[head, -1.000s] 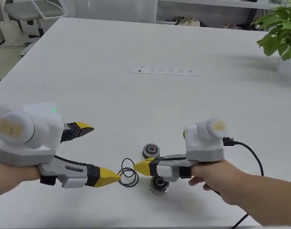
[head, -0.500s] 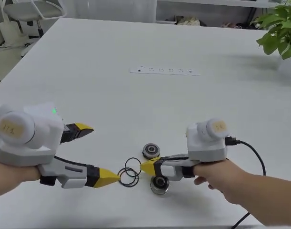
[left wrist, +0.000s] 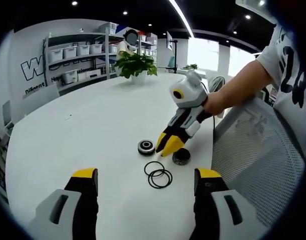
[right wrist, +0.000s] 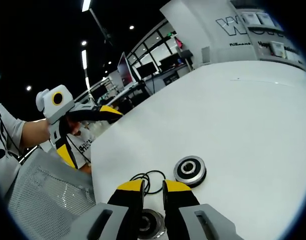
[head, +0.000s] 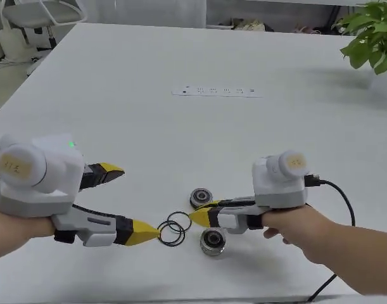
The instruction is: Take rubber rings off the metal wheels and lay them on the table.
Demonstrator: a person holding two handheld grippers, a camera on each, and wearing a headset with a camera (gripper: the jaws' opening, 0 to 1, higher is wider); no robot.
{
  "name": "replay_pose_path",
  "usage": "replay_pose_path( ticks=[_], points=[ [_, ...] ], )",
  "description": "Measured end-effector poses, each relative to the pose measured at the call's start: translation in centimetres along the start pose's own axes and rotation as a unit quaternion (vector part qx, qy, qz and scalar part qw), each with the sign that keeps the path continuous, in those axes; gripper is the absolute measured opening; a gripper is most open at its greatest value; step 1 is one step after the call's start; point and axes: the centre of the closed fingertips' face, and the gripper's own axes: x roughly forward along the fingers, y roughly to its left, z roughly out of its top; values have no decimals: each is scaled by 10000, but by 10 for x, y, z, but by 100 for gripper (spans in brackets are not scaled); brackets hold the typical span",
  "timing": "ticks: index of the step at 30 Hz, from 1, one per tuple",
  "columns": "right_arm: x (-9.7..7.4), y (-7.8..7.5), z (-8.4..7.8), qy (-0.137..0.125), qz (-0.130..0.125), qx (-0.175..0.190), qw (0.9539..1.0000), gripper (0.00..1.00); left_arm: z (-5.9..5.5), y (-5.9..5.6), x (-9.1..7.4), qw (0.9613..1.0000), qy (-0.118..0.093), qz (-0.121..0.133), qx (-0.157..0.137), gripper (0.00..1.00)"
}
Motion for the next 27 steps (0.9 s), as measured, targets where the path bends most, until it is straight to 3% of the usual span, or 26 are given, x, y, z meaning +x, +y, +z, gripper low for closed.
replay_pose_path(
  ticks=[5,20,27],
  points=[
    [-5,0,13,-177,-24,-78,9998,16,5,1,3,10000,-1,-14,79,76],
    [-23,-16,28,-386,-285,-352,9982,28,29,8,15,9996,-108,-68,267,74],
    [-32,-25,31,-414,-430,-481,9971,32,36,12,24,9996,-135,-108,209,73]
  ],
)
